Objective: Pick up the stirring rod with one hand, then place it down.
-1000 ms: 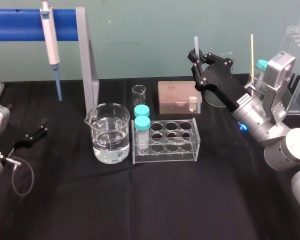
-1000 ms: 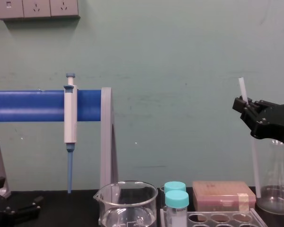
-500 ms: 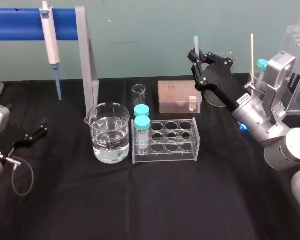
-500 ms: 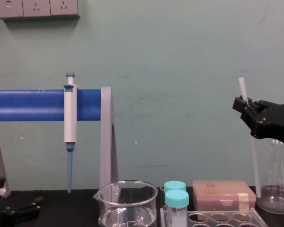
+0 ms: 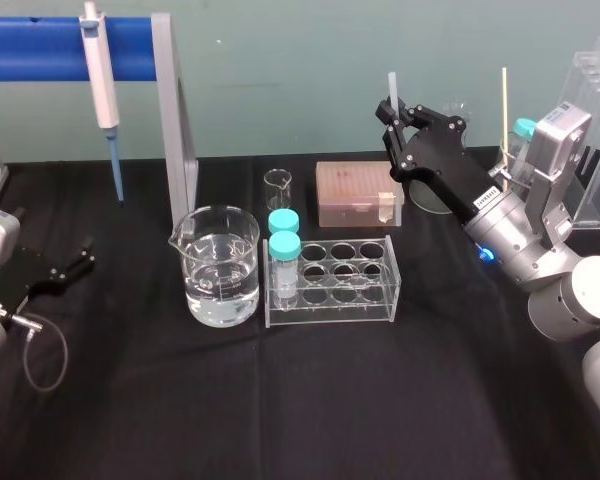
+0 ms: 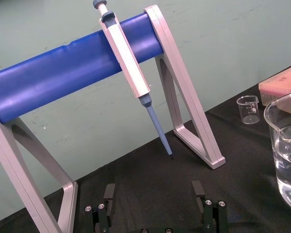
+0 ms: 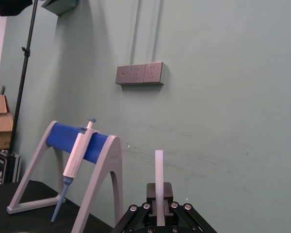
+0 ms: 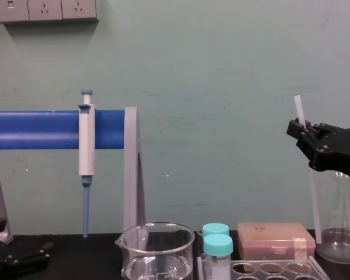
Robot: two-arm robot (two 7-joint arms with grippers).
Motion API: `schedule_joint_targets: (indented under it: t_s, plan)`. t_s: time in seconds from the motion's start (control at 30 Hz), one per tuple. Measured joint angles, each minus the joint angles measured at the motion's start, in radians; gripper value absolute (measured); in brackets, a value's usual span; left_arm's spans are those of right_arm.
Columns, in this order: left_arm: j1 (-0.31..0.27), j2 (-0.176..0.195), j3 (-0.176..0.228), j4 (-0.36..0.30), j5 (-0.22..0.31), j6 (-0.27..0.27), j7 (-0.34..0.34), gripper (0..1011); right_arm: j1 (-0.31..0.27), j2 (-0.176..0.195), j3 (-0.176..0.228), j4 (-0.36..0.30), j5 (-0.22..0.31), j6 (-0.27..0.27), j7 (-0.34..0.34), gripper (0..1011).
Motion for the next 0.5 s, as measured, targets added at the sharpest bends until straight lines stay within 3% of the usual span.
schedule_joint_targets:
  t_s: [0.5]
  plan:
    - [0.000,0.000,0.000,0.000,0.000,0.000,0.000,1000,0.000,0.000,0.000,0.000,0.000,0.000,0.000,78]
